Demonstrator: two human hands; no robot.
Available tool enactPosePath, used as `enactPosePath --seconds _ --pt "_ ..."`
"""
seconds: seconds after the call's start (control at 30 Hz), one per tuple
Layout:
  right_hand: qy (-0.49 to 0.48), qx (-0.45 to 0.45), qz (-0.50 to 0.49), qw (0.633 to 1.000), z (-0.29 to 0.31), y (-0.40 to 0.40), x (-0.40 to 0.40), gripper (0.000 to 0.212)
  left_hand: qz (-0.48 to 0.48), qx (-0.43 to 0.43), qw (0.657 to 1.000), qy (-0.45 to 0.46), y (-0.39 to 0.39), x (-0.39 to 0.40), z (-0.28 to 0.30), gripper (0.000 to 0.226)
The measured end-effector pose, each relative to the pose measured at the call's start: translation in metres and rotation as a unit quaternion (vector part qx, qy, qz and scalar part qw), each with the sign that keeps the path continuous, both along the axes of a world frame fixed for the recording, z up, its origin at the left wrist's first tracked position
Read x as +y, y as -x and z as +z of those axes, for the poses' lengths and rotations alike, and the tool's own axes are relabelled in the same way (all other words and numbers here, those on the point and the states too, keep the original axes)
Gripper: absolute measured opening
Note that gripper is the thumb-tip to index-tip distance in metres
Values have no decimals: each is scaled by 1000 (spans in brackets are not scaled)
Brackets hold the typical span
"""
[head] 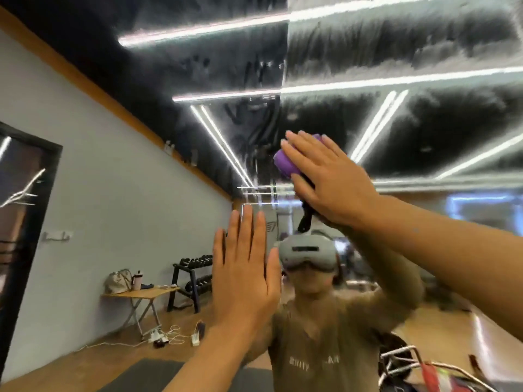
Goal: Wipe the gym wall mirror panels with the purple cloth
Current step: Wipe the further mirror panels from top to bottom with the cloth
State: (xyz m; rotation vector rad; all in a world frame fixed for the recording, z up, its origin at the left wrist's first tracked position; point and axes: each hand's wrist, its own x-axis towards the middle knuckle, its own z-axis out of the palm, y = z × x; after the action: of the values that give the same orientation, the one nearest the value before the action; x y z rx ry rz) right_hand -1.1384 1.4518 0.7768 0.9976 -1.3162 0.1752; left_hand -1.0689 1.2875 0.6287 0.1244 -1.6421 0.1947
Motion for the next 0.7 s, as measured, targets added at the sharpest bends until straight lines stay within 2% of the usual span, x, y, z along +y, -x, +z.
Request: enactPosePath --seconds 0.07,0.13,0.27,0.5,0.6,0.7 --pt "40 -9 -3 999 9 -1 -4 61 -13 17 1000 6 2 -3 0 60" --pt "63 9 -1 998 -7 -1 -9 60 -23 32 999 6 4 -3 0 59" --pt "14 11 12 1000 -69 -1 -10 56 -44 44 998 8 5 -4 1 59" --pt "4 49 -44 998 -185 8 2 54 -70 43 997 9 7 -6 0 59" --pt "1 62 -47 997 -189 8 6 55 -79 50 996 10 8 -4 0 59" --pt "9 47 -21 999 -163 10 8 53 -84 44 995 7 7 -4 0 60"
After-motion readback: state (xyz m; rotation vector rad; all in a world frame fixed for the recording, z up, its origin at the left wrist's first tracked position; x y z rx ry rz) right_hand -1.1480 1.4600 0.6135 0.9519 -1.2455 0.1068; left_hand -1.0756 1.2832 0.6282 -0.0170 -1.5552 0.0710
